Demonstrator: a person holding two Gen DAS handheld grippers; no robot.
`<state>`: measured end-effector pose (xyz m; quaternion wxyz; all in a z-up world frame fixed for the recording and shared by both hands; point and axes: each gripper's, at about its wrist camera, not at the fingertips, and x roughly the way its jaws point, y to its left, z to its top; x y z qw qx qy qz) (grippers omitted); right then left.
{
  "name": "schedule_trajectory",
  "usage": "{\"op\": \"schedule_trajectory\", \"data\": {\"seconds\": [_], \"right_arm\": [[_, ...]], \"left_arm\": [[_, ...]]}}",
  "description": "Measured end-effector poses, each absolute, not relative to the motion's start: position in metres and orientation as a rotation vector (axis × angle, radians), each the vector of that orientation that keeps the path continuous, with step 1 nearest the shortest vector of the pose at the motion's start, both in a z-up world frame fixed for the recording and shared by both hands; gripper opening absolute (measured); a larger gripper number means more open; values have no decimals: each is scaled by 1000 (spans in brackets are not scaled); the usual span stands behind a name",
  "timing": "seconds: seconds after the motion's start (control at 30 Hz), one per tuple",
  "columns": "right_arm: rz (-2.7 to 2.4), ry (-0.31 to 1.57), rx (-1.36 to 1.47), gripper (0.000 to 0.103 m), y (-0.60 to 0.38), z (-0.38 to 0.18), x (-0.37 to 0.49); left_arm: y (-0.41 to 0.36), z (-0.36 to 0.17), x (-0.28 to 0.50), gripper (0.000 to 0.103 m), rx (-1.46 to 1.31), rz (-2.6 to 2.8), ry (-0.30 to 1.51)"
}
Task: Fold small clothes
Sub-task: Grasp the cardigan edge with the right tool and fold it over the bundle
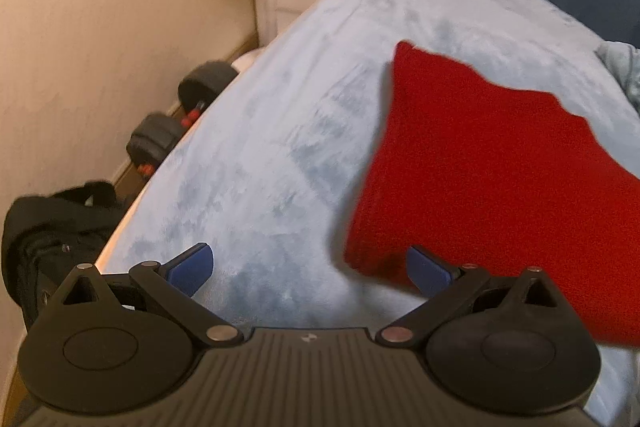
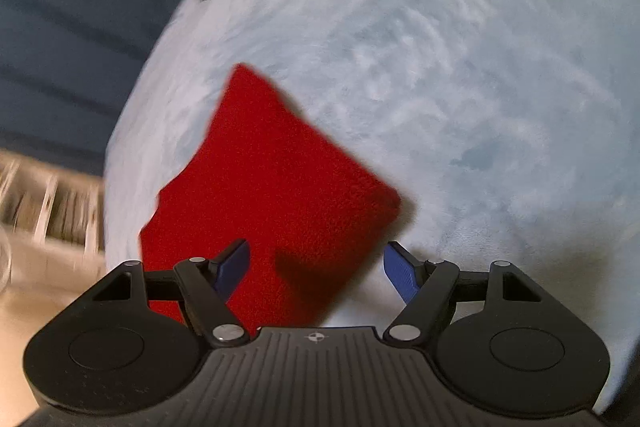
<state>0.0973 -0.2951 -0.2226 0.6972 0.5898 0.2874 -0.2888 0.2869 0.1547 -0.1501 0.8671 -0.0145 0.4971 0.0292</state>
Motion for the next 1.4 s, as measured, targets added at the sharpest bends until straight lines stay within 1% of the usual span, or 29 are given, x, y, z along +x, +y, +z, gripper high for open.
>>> {"op": "schedule_trajectory", "data": {"seconds": [0.03, 0.1, 0.13, 0.17, 0.23, 0.27, 0.33, 0.47, 0.53, 0.63, 0.7, 0.8, 0.87, 0.9, 0.97, 1.0, 1.07, 1.1, 1.13, 1.2, 1.3, 1.37, 1.4], "right_arm": [[-655, 636, 1352, 80, -296, -230, 101], [-651, 626, 1411, 80, -300, -245, 110], [-640, 602, 1402, 65, -300, -251, 113], [-638, 620, 1347, 24, -299, -253, 118], [-633, 646, 1274, 19, -296, -248, 124], [-636, 649, 1248, 18, -294, -241, 126], [-656, 682, 1174, 18, -293, -226, 134], [-730, 809, 1072, 17, -295, -216, 159], [-776, 855, 945, 16, -285, -196, 177], [-731, 789, 602, 16, -243, -136, 220], [-613, 702, 366, 16, -192, -95, 255], [-413, 611, 58, 16, -104, -64, 297], [-223, 565, -145, 16, -29, -66, 312], [-110, 558, -242, 16, 9, -76, 315], [67, 606, -362, 16, 62, -106, 313], [157, 673, -412, 16, 86, -130, 310], [247, 777, -456, 16, 110, -168, 303], [255, 779, -499, 17, 117, -183, 295], [238, 758, -531, 18, 120, -189, 290], [237, 742, -496, 21, 113, -187, 288], [300, 742, -403, 30, 103, -172, 285], [399, 785, -314, 49, 99, -168, 278], [458, 807, -265, 52, 95, -167, 271]], "left_arm": [[157, -154, 289, 103, -36, 67, 1047], [162, -163, 294, 103, -34, 79, 1060], [162, -166, 295, 103, -32, 78, 1064], [164, -170, 298, 103, -27, 72, 1070], [167, -175, 302, 103, -23, 68, 1085], [169, -175, 302, 103, -32, 63, 1087], [173, -174, 302, 103, -61, 63, 1096], [188, -160, 297, 103, -150, 96, 1073], [199, -157, 294, 103, -165, 126, 1052], [210, -161, 295, 103, -153, 149, 1055], [219, -164, 293, 103, -176, 155, 1041], [228, -161, 291, 103, -202, 149, 1024], [236, -158, 291, 103, -218, 149, 1010], [239, -156, 290, 103, -226, 150, 1002], [245, -155, 290, 103, -241, 154, 997], [247, -155, 289, 103, -248, 155, 998], [250, -159, 288, 103, -256, 152, 1008], [250, -161, 287, 103, -261, 149, 1017], [251, -162, 287, 103, -264, 144, 1022], [249, -164, 288, 103, -264, 132, 1027], [246, -167, 288, 103, -272, 119, 1034], [247, -166, 288, 103, -286, 114, 1036], [248, -163, 287, 103, -297, 115, 1029]]}}
